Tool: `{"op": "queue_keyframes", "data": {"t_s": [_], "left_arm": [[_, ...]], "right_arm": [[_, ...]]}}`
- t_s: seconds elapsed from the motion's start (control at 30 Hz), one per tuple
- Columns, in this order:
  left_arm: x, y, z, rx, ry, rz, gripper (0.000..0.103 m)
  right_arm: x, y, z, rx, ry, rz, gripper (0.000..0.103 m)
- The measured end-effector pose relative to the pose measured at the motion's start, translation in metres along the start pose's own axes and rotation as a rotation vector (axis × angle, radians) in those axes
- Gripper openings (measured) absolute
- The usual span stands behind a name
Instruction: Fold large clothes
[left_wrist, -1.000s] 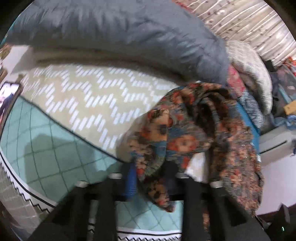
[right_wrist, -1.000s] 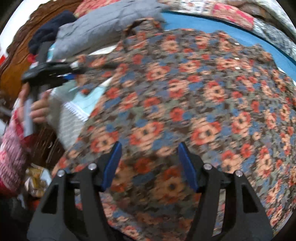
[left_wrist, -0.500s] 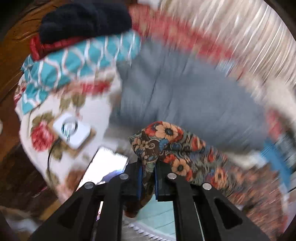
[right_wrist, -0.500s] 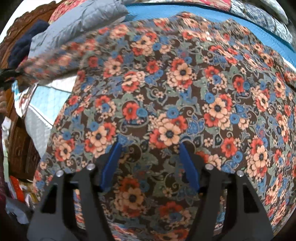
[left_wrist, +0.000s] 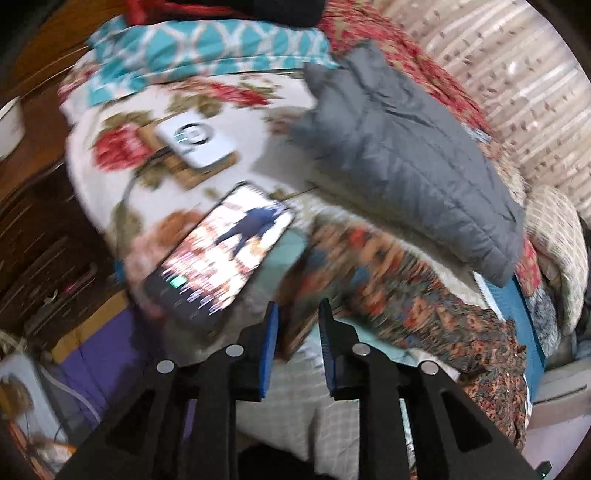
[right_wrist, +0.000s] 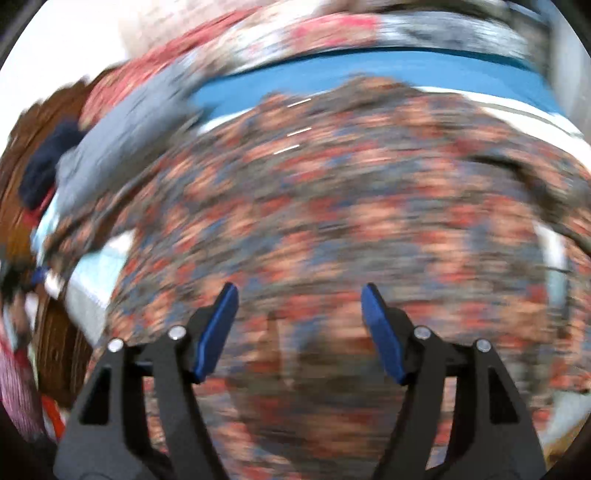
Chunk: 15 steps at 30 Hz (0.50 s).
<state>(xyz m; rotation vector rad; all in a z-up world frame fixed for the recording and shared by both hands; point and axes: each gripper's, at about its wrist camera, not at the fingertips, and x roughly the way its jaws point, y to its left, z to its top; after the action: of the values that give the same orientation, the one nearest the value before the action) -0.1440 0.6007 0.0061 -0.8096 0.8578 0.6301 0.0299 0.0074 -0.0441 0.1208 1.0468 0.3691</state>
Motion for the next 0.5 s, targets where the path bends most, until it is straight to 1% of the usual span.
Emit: {"op": "queue_keyframes", "data": {"t_s": [0.03,0.1,0.13,0.2,0.27,0.3,0.33,0.4,0.43,0.5], "left_arm": [[-0.005,0.001,-0.005,0.000,-0.006,0.020,0.000],[-0.008,-0.006,-0.005,0.013,-0.012,0.023,0.000],[-0.009,-0.010,-0.004,0.019,-0.016,0.016,0.000],[-0.012,-0.036,-0.007,0.058,-0.017,-0.028,0.000],[-0.011,-0.077,-0.019,0.144,0.002,-0.063,0.000],[-0.007,-0.097,-0.024,0.186,0.015,-0.075,0.000],[0.000,-0.126,-0.035,0.246,0.039,-0.093,0.000],[0.013,-0.166,-0.055,0.327,0.090,-0.116,0.000],[0.023,-0.195,-0.072,0.387,0.129,-0.136,0.000],[0.034,-0.234,-0.097,0.458,0.175,-0.155,0.000]], "right_arm": [[-0.009,-0.026,0.004,0.056,-0.023,-0.020,0.067],[-0.031,-0.072,0.000,0.163,-0.074,-0.062,0.067],[-0.050,-0.105,-0.004,0.246,-0.126,-0.114,0.067],[-0.077,-0.144,-0.015,0.335,-0.199,-0.217,0.067],[-0.104,-0.189,-0.031,0.420,-0.236,-0.335,0.067],[-0.113,-0.205,-0.041,0.455,-0.246,-0.347,0.067],[-0.117,-0.217,-0.051,0.485,-0.248,-0.347,0.067],[-0.114,-0.241,-0.066,0.540,-0.217,-0.328,0.068],[-0.108,-0.242,-0.070,0.551,-0.207,-0.306,0.068],[-0.089,-0.242,-0.071,0.538,-0.176,-0.217,0.066]]}}
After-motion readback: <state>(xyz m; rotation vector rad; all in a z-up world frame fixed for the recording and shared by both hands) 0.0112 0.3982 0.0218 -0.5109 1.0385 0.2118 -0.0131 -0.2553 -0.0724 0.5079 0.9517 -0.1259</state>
